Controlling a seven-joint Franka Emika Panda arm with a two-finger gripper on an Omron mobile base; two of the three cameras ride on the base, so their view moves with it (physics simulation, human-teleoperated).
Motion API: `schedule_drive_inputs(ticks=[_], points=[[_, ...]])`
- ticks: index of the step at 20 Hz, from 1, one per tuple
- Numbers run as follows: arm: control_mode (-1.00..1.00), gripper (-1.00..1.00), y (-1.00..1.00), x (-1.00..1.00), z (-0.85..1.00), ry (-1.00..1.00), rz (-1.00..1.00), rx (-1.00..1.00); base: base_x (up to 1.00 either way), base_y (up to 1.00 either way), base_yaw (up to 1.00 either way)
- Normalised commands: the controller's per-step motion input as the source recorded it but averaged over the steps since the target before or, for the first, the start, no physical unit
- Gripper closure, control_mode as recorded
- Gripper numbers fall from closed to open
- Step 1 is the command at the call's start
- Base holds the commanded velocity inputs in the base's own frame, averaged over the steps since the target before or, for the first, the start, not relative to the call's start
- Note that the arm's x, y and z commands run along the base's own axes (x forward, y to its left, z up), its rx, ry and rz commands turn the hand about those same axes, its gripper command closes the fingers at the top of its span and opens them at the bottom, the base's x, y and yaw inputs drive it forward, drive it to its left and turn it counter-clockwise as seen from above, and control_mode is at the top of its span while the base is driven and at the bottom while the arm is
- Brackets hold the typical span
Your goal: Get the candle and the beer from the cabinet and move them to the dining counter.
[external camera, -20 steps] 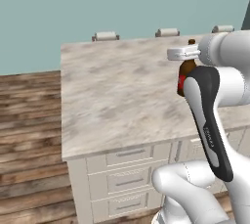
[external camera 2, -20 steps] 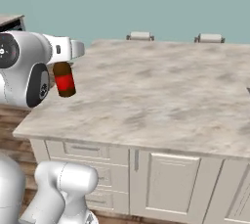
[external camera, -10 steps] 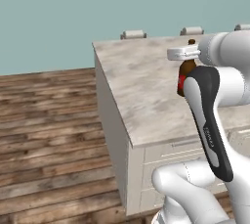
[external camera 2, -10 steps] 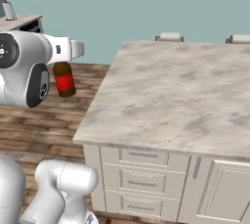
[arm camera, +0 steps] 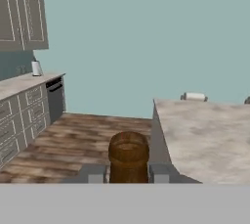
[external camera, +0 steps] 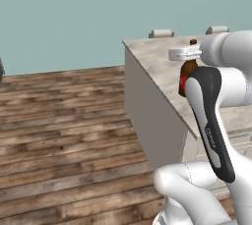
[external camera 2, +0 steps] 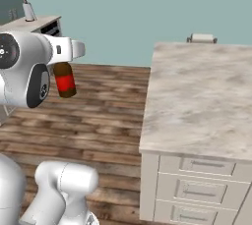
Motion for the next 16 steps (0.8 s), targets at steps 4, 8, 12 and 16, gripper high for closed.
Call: schedule_drive_inputs(ticks=[4, 8, 12, 16], points=[[1.00, 1.00, 0.00, 0.00, 0.00, 0.00, 0.00, 0.00, 0.37, 1.00, 0.00], [1.00, 1.00, 0.00, 0.00, 0.00, 0.00, 0.00, 0.00, 0.74, 1.00, 0.00], [1.00, 1.00, 0.00, 0.00, 0.00, 0.00, 0.00, 0.00, 0.98, 1.00, -0.09], [1.00, 1.00, 0.00, 0.00, 0.00, 0.00, 0.00, 0.00, 1.00, 1.00, -0.14]])
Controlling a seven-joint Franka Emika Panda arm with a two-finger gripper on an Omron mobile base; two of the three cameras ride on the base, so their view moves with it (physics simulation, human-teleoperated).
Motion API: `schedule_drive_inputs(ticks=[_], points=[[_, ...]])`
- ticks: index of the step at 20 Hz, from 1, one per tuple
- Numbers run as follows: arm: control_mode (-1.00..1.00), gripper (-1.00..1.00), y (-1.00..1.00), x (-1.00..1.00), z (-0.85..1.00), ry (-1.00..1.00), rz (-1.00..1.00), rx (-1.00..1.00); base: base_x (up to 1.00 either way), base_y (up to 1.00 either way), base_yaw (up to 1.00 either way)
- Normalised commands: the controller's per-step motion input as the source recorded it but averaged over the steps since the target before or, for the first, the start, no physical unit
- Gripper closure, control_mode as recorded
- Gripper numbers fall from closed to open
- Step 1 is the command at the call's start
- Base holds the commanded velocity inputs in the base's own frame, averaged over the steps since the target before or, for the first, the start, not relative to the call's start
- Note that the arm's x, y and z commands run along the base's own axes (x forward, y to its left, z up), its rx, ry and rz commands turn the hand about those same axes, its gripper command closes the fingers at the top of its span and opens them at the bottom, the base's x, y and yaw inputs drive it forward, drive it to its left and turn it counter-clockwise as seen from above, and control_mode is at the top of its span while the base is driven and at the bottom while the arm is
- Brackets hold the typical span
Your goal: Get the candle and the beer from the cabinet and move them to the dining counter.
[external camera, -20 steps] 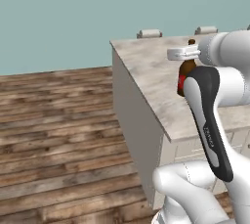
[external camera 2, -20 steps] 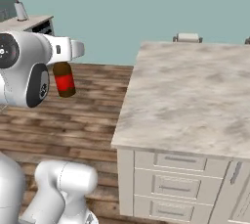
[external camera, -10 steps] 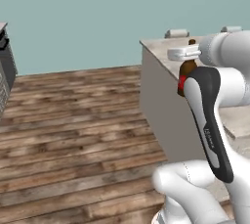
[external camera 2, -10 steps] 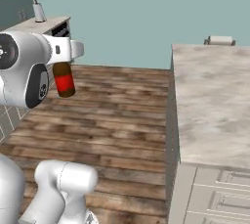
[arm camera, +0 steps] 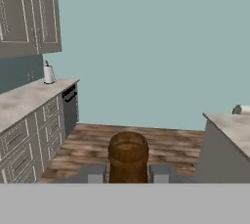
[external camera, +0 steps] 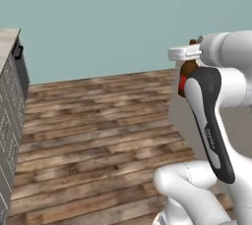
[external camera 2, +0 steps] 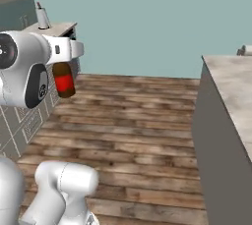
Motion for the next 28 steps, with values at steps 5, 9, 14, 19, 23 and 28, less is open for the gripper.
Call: schedule_drive_inputs(ticks=[5, 9, 14, 19, 23, 28], points=[[1.00, 1.00, 0.00, 0.00, 0.00, 0.00, 0.00, 0.00, 1.00, 0.81, -0.13], [1.00, 1.00, 0.00, 0.00, 0.00, 0.00, 0.00, 0.00, 1.00, 0.68, -0.11], [1.00, 1.00, 0.00, 0.00, 0.00, 0.00, 0.00, 0.00, 1.00, 0.52, -0.09], [1.00, 1.00, 0.00, 0.00, 0.00, 0.00, 0.00, 0.00, 1.00, 0.33, -0.16], [1.00, 1.00, 0.00, 0.00, 0.00, 0.00, 0.00, 0.00, 0.97, 0.07, -0.46], [1.00, 1.00, 0.00, 0.00, 0.00, 0.00, 0.00, 0.00, 0.67, 0.20, -0.74]])
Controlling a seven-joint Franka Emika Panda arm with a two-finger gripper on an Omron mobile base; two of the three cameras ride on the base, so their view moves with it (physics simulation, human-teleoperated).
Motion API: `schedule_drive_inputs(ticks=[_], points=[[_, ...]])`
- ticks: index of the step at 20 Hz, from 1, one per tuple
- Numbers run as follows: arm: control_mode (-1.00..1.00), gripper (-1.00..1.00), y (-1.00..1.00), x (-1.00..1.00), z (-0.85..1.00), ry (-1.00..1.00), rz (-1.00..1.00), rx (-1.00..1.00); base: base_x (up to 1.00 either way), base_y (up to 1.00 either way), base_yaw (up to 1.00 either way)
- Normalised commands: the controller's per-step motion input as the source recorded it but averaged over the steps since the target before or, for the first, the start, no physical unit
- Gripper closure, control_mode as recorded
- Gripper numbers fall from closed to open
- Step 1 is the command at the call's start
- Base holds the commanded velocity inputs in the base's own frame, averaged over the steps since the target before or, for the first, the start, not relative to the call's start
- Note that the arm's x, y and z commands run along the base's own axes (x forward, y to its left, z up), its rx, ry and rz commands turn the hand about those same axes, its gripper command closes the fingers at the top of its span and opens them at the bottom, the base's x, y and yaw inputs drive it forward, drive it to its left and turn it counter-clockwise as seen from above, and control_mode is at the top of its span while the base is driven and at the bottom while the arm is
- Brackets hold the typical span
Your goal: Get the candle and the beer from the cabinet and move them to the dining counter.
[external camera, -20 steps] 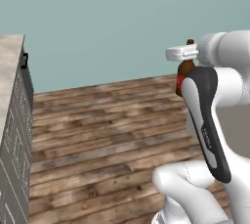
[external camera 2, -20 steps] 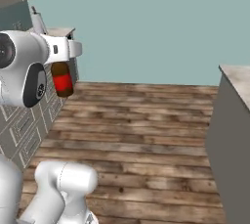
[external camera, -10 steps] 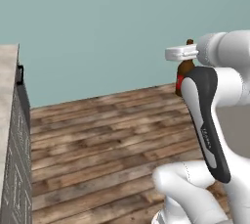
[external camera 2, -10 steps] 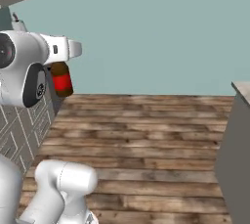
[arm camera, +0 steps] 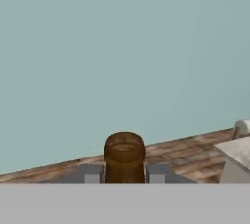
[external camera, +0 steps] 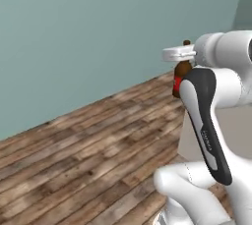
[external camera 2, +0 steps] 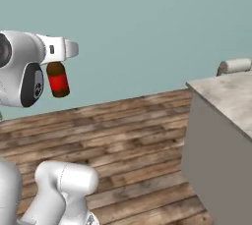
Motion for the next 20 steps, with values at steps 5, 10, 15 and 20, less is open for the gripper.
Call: schedule_drive_inputs(ticks=[5, 10, 15, 20], points=[[1.00, 1.00, 0.00, 0.00, 0.00, 0.00, 0.00, 0.00, 0.53, 0.20, -0.79], [1.00, 1.00, 0.00, 0.00, 0.00, 0.00, 0.00, 0.00, 0.57, 0.52, -0.76], [1.00, 1.00, 0.00, 0.00, 0.00, 0.00, 0.00, 0.00, 0.46, 0.86, -0.69], [1.00, 1.00, 0.00, 0.00, 0.00, 0.00, 0.00, 0.00, 0.06, 1.00, -0.59]])
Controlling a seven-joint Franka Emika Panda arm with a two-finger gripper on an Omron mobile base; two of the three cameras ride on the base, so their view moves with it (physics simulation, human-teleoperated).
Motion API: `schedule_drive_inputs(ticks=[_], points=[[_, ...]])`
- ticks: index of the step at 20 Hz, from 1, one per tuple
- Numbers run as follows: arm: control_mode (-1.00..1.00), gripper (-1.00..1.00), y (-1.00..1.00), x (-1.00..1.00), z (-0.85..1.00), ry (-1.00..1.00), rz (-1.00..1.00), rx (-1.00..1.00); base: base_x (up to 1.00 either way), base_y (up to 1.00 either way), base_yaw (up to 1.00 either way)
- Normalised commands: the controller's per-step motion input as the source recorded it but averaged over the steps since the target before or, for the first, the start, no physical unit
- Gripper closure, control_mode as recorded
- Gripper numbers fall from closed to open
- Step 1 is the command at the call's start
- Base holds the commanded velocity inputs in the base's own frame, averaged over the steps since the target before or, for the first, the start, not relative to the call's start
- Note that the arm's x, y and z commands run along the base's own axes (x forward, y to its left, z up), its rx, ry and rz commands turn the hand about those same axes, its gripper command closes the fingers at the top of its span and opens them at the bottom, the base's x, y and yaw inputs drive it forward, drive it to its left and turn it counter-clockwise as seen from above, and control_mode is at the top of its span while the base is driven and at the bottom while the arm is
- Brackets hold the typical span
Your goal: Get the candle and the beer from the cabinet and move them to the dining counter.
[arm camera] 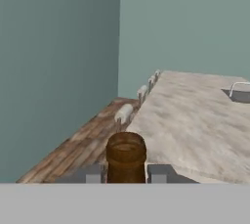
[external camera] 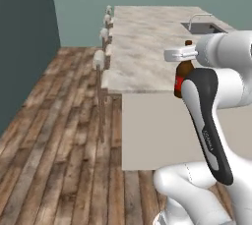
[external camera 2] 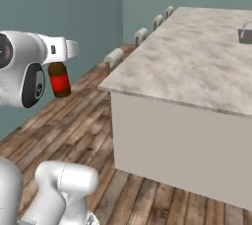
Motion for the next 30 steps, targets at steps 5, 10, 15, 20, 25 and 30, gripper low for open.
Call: schedule_drive_inputs(ticks=[5, 10, 15, 20, 25, 30], points=[[1.00, 1.00, 0.00, 0.00, 0.00, 0.00, 0.00, 0.00, 0.24, 1.00, -0.55], [1.00, 1.00, 0.00, 0.00, 0.00, 0.00, 0.00, 0.00, 0.66, 1.00, -0.41], [1.00, 1.00, 0.00, 0.00, 0.00, 0.00, 0.00, 0.00, 0.90, 1.00, -0.39], [1.00, 1.00, 0.00, 0.00, 0.00, 0.00, 0.00, 0.00, 0.97, 1.00, -0.33], [1.00, 1.00, 0.00, 0.00, 0.00, 0.00, 0.00, 0.00, 0.52, 1.00, -0.34], [1.00, 1.00, 0.00, 0.00, 0.00, 0.00, 0.00, 0.00, 0.17, 0.87, -0.48]])
